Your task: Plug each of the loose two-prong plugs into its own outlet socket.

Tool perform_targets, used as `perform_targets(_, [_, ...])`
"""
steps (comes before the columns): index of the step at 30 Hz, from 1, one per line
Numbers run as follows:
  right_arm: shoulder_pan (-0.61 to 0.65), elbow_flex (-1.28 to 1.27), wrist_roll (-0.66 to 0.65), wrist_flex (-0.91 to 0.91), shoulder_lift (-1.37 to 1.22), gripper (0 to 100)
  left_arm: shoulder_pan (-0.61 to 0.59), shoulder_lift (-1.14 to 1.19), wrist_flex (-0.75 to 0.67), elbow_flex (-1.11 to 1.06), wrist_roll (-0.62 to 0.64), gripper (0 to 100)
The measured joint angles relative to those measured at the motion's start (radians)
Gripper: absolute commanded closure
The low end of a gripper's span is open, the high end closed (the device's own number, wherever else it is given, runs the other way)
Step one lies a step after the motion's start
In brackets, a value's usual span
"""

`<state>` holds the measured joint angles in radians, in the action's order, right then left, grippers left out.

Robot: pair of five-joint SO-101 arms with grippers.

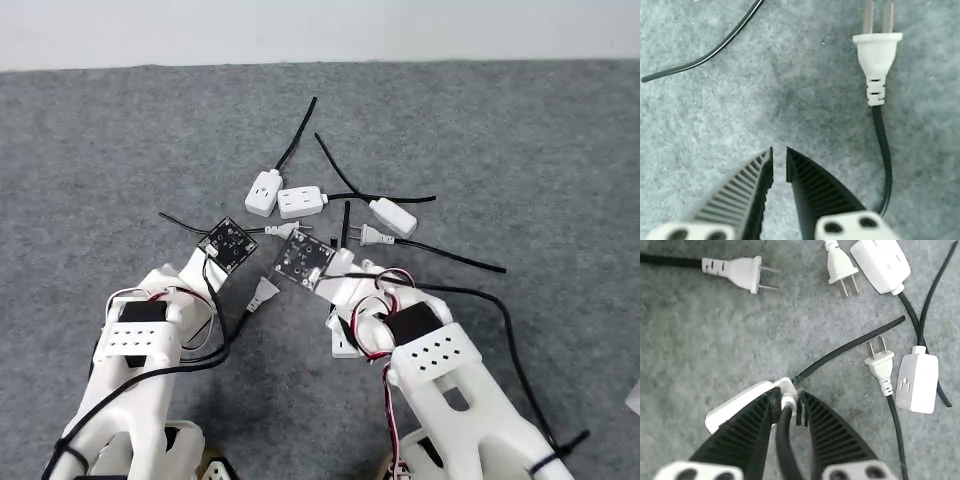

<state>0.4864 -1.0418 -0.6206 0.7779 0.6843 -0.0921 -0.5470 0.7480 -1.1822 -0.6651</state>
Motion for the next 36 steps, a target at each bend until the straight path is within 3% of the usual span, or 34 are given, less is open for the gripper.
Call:
perform_targets(14, [0.032, -0.081, 0.12, 0.161, 0.345, 99.1, 0.0, 0.0, 0.0, 0.0, 0.0, 96])
perform_targets(36, [0.049, -0.114, 0.15, 0.098, 0.229, 99.1, 0.0, 0.0, 0.0, 0.0, 0.0, 96])
